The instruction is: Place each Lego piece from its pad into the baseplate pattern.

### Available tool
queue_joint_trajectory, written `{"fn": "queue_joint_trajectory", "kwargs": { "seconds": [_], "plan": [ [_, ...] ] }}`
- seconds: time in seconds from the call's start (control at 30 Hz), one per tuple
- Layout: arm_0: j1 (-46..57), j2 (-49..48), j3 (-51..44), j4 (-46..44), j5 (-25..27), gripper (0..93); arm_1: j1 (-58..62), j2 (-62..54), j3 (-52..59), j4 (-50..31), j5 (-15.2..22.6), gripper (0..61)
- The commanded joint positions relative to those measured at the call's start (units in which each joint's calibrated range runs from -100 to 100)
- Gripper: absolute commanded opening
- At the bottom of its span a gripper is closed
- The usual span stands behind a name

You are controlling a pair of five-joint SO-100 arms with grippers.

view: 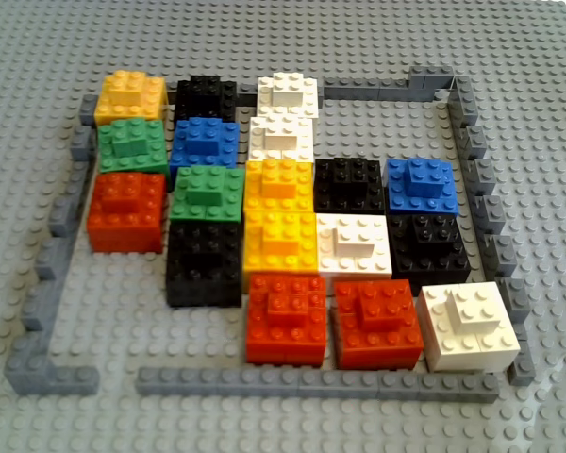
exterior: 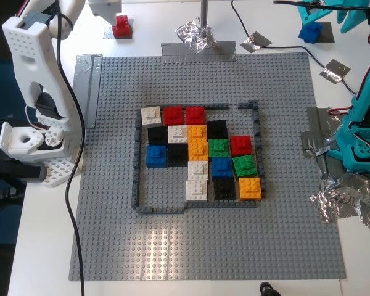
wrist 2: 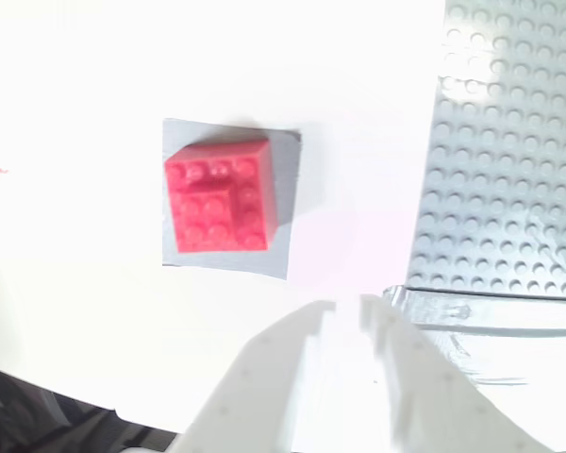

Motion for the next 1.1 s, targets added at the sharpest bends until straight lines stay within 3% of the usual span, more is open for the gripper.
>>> {"fn": "queue_joint_trajectory", "kwargs": {
  "seconds": [0.0,0.07,0.1,0.23,0.4,1.07],
  "plan": [
    [-1.5,4.4,-10.1,0.3,5.2,13.4,0.6,2.0,-7.7,0.2,0.9,9.9],
    [-1.5,6.4,-12.6,0.3,7.5,18.5,0.3,4.8,-10.5,1.1,2.6,12.6],
    [-1.5,7.8,-14.1,0.3,9.3,21.6,0.1,7.9,-13.5,2.3,3.2,18.4],
    [-1.5,9.9,-15.3,0.3,15.2,22.5,-0.7,13.7,-19.1,2.8,3.7,22.3],
    [-2.0,10.0,-15.2,0.3,19.6,22.5,-2.2,16.8,-21.8,0.4,4.1,22.4],
    [-6.3,10.0,-15.4,0.2,21.3,23.1,-3.2,18.3,-15.6,-7.9,4.0,23.3]
  ]
}}
